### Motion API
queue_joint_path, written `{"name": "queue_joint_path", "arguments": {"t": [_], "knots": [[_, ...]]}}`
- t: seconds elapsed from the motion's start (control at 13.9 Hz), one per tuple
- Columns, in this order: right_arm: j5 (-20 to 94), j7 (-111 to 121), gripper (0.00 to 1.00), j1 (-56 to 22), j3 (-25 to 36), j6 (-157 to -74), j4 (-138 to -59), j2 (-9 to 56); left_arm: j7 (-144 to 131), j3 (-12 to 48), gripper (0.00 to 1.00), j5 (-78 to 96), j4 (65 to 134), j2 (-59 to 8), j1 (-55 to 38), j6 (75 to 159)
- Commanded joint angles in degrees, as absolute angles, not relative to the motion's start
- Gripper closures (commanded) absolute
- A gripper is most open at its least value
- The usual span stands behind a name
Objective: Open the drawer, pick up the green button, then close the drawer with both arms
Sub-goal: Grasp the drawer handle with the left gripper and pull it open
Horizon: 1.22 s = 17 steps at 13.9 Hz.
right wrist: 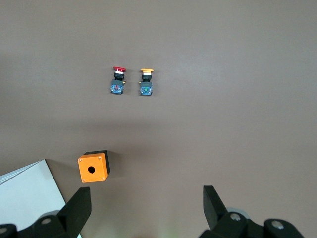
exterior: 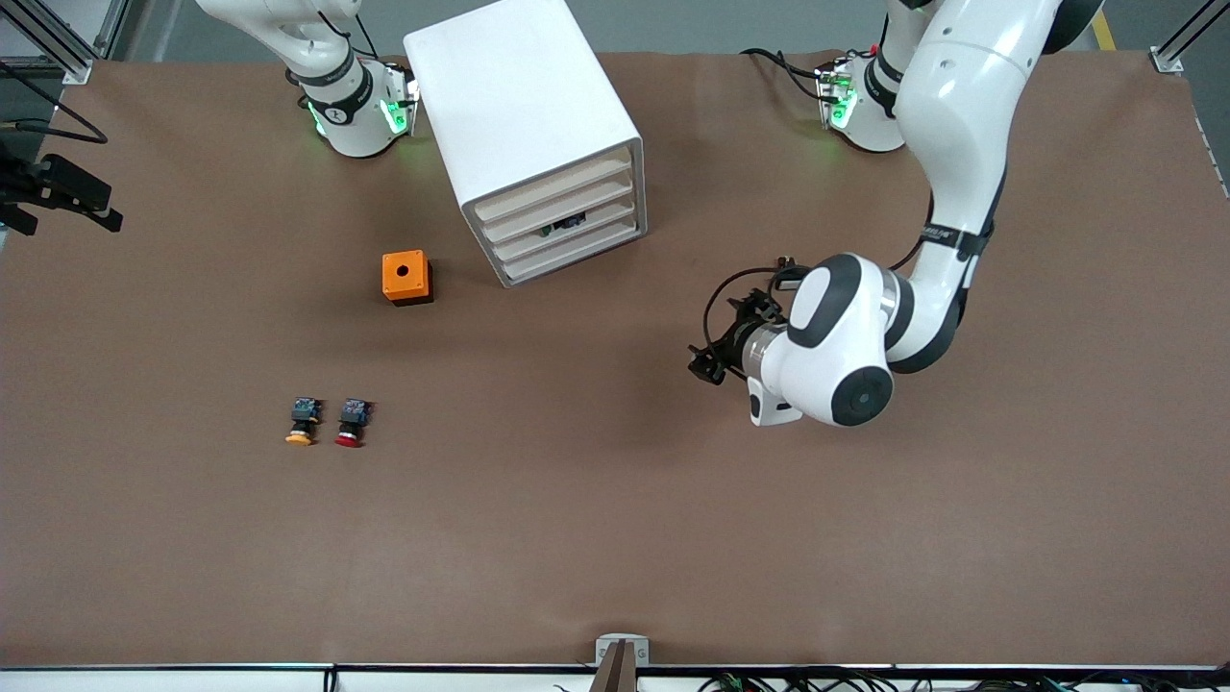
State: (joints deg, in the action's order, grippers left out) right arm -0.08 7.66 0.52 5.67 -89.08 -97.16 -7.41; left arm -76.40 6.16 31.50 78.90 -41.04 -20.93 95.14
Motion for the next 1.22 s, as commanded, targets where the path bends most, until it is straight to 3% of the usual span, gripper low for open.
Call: {"name": "queue_joint_path", "arguments": {"t": [0.0, 0.43, 0.79, 1.01, 1.15], "knots": [[-0.8, 8.4, 0.00, 0.7, 5.5, -89.6, -98.5, -9.1, -90.3, 6.2, 0.00, 37.7, 75.6, -45.7, -20.8, 93.3], [-0.7, 8.3, 0.00, 0.4, 5.4, -90.1, -98.4, -9.1, -117.0, 7.5, 0.00, 47.9, 75.7, -51.4, -24.2, 86.2], [-0.7, 8.3, 0.00, 0.3, 5.4, -89.9, -98.5, -9.3, -125.4, 8.3, 0.01, 52.2, 75.8, -55.5, -26.2, 85.1], [-0.7, 7.6, 0.00, 0.1, 5.2, -90.0, -98.5, -9.6, -125.3, 8.3, 0.32, 53.0, 76.1, -56.9, -28.1, 82.9], [-0.7, 7.5, 0.00, -0.1, 5.2, -90.1, -98.5, -9.7, -125.2, 8.3, 0.41, 54.0, 76.3, -57.7, -29.2, 82.4]]}}
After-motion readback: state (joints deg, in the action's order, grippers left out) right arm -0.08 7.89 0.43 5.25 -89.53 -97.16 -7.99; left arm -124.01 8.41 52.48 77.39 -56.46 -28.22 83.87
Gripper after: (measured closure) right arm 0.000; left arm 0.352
